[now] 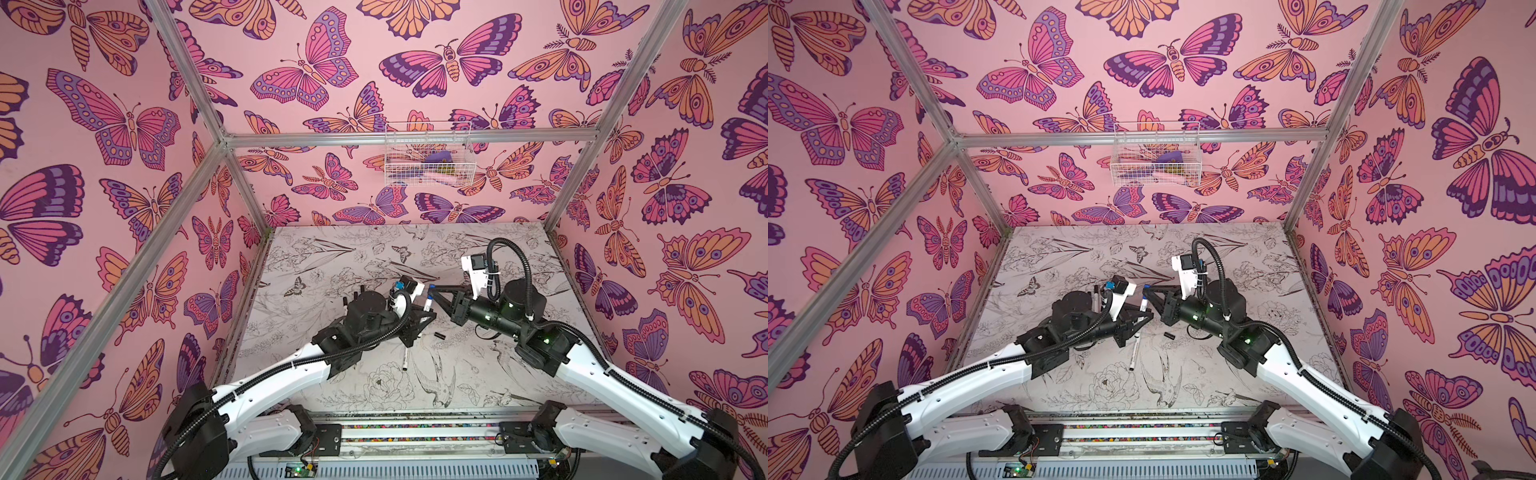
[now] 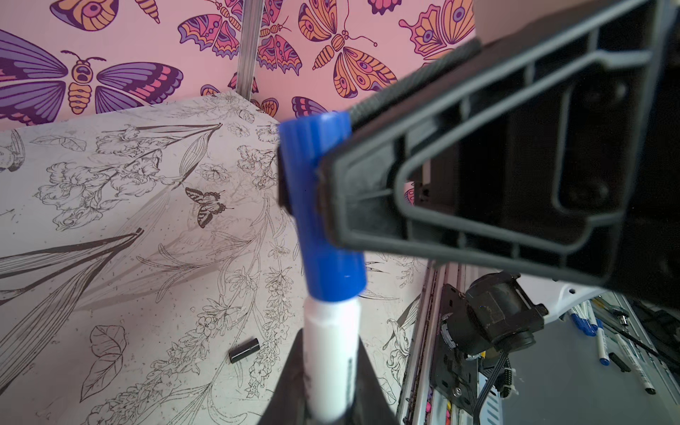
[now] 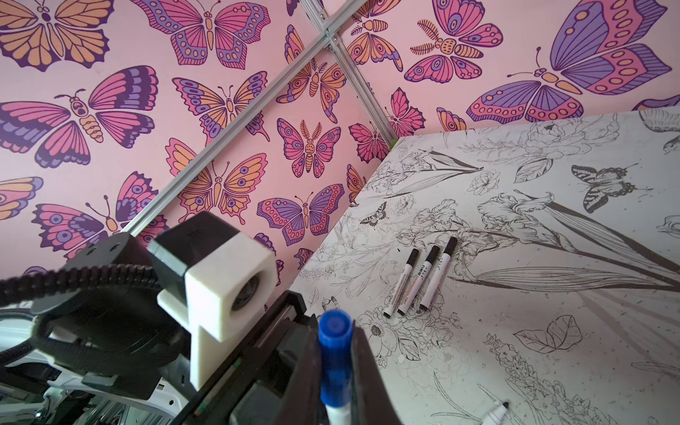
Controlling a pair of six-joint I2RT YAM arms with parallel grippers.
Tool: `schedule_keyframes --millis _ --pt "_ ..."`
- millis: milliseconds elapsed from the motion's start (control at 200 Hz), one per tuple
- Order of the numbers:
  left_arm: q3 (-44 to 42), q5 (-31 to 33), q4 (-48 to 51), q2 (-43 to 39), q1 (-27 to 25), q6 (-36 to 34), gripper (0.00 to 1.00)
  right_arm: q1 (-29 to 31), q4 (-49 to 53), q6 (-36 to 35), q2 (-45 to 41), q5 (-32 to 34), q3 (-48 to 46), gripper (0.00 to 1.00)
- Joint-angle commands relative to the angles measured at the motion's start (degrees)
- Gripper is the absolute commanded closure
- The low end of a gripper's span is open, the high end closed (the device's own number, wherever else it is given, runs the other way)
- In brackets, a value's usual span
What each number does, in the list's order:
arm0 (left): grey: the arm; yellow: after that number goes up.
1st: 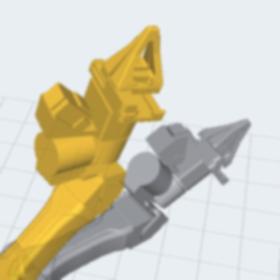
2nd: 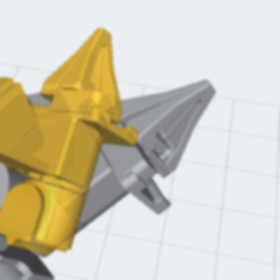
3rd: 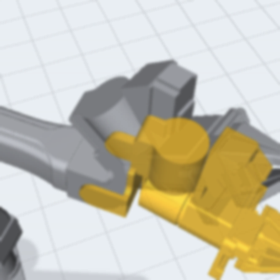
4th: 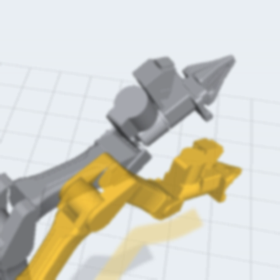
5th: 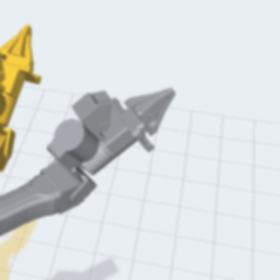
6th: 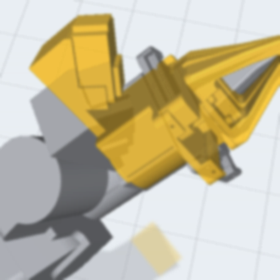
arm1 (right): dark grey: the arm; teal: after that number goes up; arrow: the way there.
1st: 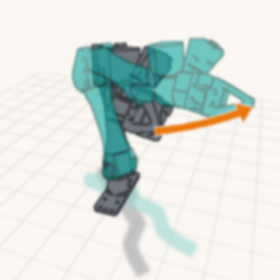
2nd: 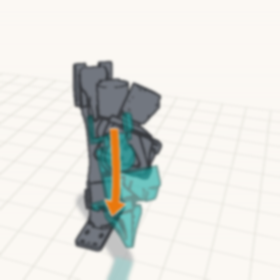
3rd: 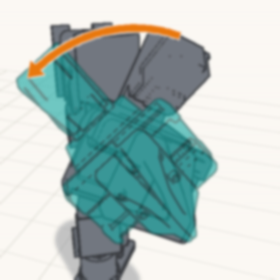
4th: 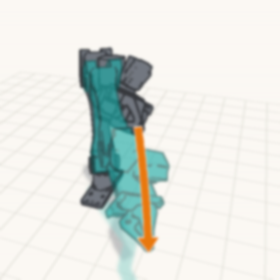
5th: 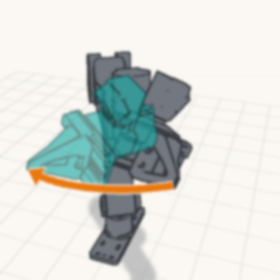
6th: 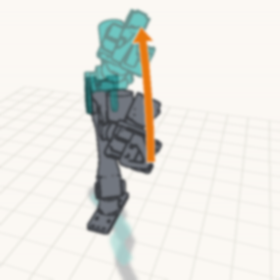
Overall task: Insert the pens into the pen caps
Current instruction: 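Push the blue cap down onto the marker with the right gripper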
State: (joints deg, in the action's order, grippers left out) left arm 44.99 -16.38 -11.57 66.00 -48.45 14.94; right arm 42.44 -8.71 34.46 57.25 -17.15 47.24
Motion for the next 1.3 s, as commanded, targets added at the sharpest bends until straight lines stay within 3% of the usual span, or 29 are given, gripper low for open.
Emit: schedule_keyframes --millis 0,280,431,521,661,836,1297 --pt "3.38 10.49 -6.52 0.19 1.69 -2.53 1.0 1.91 8.8 -3.43 -1.31 -12.8 2.13 0.99" --pt "0.82 11.31 -10.36 0.65 0.86 -6.86 1.0 1.88 9.5 -4.61 -2.89 -8.7 3.67 0.72" --pt "-4.22 11.64 -17.78 2.34 -0.36 -7.18 1.0 1.86 11.57 -6.26 -3.49 -5.82 6.28 0.55" --pt "-6.29 11.97 -20.97 2.82 -1.61 -9.11 1.0 1.89 13.9 -7.82 -4.41 -2.74 7.72 0.5" --pt "-9.92 13.13 -26.59 1.84 -4.59 -15.4 1.0 1.8 15.34 -9.61 -6.9 5.03 8.37 0.49" --pt "-12.33 13.86 -27.71 0.03 -6.18 -15.55 1.0 1.82 21.06 -12.26 -4.53 9.34 12.21 0.52" --pt "-12.91 15.11 -27.71 -1.22 -7.93 -15.66 1.0 1.84 17.49 -10.19 2.95 4.19 14.11 0.67"
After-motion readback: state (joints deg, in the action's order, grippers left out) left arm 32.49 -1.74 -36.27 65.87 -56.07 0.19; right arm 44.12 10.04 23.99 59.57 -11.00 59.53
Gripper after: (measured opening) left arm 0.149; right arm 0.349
